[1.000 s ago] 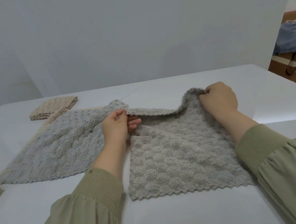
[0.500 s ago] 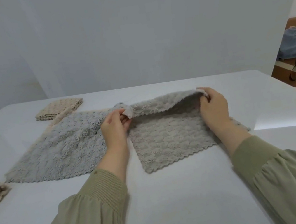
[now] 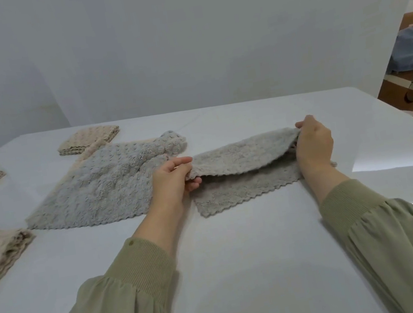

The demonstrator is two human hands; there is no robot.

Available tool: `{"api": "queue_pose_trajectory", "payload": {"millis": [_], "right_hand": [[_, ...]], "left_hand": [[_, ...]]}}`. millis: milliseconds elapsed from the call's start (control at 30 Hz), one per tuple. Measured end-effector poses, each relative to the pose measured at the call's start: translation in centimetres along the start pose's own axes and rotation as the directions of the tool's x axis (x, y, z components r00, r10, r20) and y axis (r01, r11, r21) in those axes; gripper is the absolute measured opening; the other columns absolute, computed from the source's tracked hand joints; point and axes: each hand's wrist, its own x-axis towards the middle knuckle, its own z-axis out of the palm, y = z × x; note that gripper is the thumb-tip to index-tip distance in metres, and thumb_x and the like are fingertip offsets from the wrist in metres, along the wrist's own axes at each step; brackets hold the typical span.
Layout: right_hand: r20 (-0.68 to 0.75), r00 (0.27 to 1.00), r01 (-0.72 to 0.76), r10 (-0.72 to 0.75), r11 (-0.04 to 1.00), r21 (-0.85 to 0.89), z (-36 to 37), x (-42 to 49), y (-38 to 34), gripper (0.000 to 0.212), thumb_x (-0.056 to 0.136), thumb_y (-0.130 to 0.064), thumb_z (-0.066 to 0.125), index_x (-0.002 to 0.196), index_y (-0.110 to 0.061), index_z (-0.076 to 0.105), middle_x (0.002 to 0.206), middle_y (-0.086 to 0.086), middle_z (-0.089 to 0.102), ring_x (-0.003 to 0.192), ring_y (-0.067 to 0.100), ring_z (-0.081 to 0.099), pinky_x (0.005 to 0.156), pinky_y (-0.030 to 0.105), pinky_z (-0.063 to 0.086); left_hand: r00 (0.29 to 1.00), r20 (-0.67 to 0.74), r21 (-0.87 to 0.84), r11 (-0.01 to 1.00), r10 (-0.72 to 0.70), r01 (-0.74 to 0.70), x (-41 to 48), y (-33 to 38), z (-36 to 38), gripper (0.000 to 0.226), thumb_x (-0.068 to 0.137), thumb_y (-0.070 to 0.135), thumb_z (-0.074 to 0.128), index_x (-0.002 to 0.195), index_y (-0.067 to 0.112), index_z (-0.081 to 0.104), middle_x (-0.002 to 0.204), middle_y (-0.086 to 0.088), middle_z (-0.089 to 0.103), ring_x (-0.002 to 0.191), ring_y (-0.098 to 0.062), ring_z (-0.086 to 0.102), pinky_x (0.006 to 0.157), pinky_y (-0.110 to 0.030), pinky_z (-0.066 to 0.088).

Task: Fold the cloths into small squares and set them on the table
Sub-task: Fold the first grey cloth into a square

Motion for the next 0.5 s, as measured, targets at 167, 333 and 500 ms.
{"api": "queue_pose_trajectory", "payload": {"millis": [167,333,500], "right_hand": [[0.194,0.981,0.07,0.023,0.885,-0.46,-0.8,-0.6,1.5,0.032,0.089,-0.026,0.044,0.117,-0.017,0.056,0.113,0.009,0.06,0.105,0.033,0.053,0.091,0.039,0.041],[0.261,0.965,0.124,-0.003,0.887,-0.446,-1.8,-1.7,1.3,0.034,0.087,-0.015,0.046,0.119,-0.014,0.055,0.119,0.009,0.058,0.107,0.03,0.053,0.092,0.038,0.043],[0.285,0.957,0.177,-0.056,0.891,-0.418,-2.4,-2.2,1.2,0.029,0.088,-0.012,0.048,0.114,-0.011,0.062,0.116,0.007,0.061,0.106,0.025,0.055,0.09,0.036,0.043]], "left_hand": [[0.998,-0.02,0.234,0.971,0.055,-0.049,-1.0,-0.2,-0.8,0.027,0.089,-0.003,0.052,0.078,0.014,0.069,0.069,-0.003,0.055,0.052,-0.014,0.054,0.052,-0.026,0.052],[0.983,-0.156,0.179,0.981,0.1,-0.072,-1.2,0.3,-2.1,0.031,0.09,-0.003,0.049,0.076,0.016,0.069,0.07,-0.002,0.058,0.073,-0.024,0.057,0.054,-0.025,0.055],[0.994,-0.113,0.063,0.998,0.01,-0.003,-1.2,0.5,-2.8,0.029,0.091,-0.003,0.048,0.076,0.011,0.069,0.089,-0.008,0.061,0.08,-0.026,0.064,0.065,-0.031,0.06]]}}
